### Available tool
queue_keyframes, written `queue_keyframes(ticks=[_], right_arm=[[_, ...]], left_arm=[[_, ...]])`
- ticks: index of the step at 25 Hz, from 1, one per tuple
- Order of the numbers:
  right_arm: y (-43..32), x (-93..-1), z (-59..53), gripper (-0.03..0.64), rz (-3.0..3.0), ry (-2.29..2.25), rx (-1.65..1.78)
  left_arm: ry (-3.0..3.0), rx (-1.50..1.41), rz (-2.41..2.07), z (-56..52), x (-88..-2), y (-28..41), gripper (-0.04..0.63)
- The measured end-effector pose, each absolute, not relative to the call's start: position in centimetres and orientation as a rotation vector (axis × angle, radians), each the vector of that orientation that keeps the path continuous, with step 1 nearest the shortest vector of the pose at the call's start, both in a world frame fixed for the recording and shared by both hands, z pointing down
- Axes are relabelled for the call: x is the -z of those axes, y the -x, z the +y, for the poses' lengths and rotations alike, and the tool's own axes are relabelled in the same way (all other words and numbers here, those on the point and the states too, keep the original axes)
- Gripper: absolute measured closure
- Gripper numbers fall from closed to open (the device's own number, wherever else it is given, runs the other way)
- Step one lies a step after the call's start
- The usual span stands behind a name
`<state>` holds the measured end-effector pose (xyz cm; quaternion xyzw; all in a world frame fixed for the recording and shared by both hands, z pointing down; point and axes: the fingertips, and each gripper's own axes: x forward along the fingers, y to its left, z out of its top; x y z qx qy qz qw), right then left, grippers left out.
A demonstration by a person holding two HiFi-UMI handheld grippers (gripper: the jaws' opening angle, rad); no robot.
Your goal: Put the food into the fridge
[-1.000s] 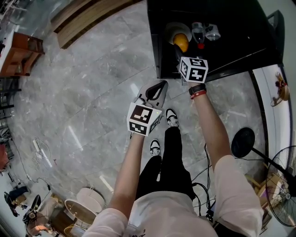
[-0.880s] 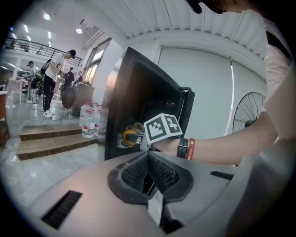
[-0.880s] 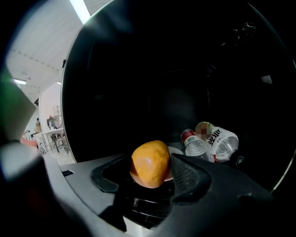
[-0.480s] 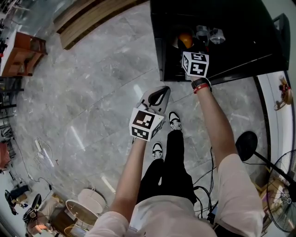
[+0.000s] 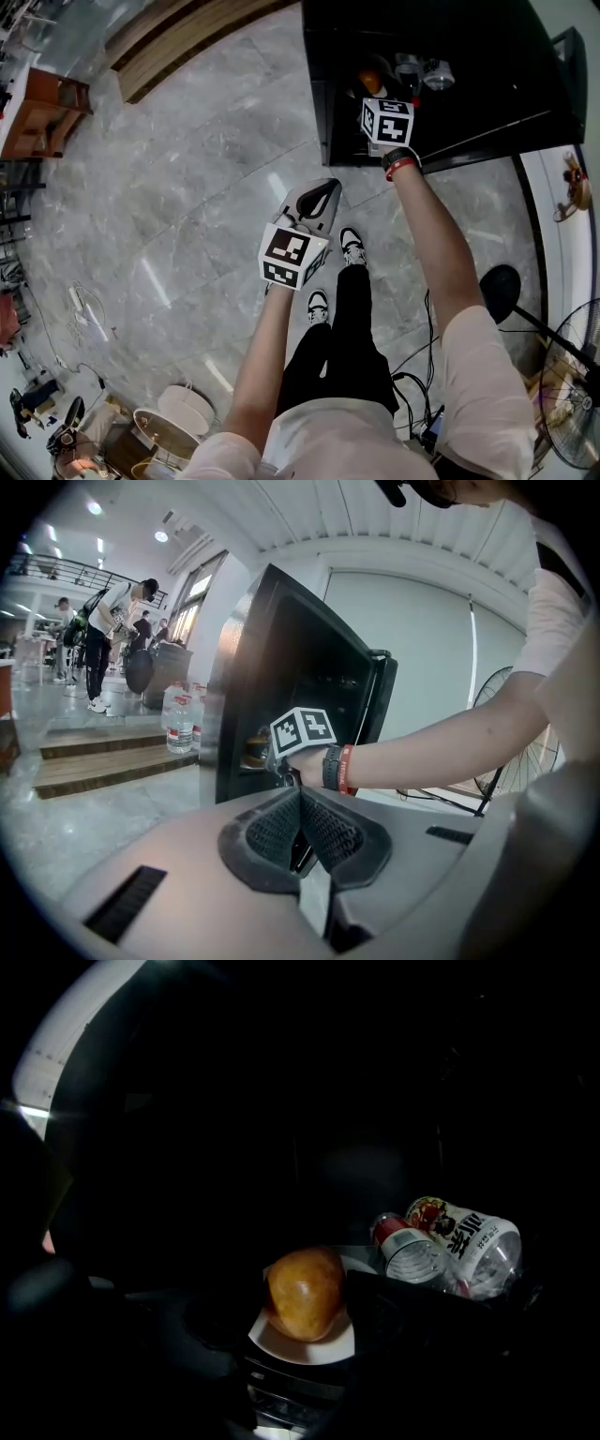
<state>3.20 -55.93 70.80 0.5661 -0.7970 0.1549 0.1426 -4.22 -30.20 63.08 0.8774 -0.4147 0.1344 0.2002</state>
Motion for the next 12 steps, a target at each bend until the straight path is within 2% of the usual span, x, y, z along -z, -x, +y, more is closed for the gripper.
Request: queue_keyframes(ticks=[12], right_arm=[[-3.1, -70.49, -55.77, 0.314, -2.282, -1.566, -0.429]], left_arm=[[-2.438, -0.367, -1.183, -30.18, -62.71, 4.56, 0.577]])
